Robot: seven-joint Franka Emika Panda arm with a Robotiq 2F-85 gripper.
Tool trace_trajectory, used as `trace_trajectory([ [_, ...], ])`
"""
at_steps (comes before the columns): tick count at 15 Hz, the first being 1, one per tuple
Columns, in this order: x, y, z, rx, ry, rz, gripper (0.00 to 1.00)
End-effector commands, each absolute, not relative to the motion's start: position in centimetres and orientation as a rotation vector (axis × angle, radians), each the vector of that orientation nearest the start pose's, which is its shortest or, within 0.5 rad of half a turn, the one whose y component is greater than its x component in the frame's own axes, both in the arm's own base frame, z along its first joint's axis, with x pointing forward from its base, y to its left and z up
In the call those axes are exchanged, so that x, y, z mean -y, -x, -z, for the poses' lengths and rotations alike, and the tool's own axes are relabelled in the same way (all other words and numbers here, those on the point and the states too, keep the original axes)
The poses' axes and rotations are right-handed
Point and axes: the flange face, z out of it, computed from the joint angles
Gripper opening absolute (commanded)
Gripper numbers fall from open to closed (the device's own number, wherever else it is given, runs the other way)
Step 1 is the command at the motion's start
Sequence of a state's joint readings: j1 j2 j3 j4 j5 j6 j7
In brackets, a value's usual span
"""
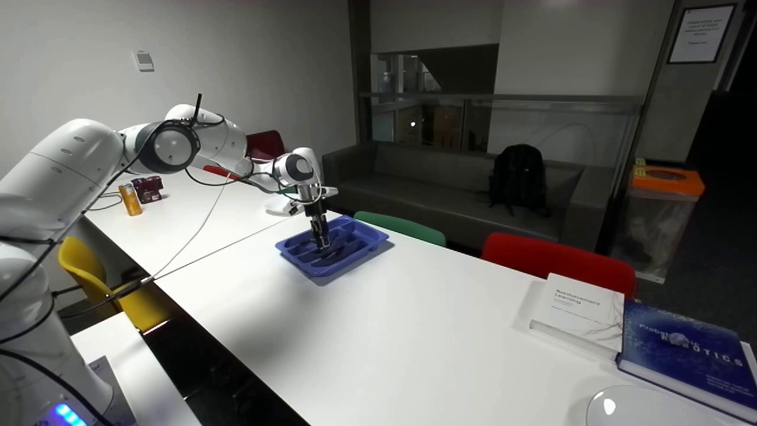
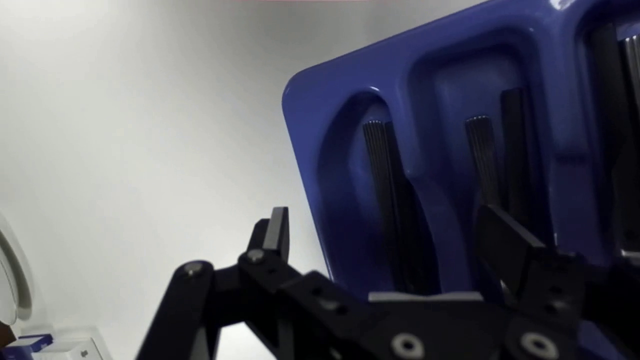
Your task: Remove two forks from the tray
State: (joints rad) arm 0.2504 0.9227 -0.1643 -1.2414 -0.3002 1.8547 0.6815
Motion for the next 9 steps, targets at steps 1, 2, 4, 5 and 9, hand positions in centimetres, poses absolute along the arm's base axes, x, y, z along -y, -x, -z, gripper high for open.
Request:
trace_trajectory([
  [1,-6.4,-72.7,-18.5,-0.858,3.577,-0.233,1.0],
  [2,-6.5,-72.9,-18.0,-0.844,3.585,-0.237,1.0],
  [4,-6.6,-73.3,-17.2,-0.811,3.599,-0.226,1.0],
  [5,-6.5,-73.6,-16.9,-0.795,3.609,-0.219,1.0],
  [9,-6.1,-74.8,-16.6,-0.738,3.645,-0.155,1.0],
])
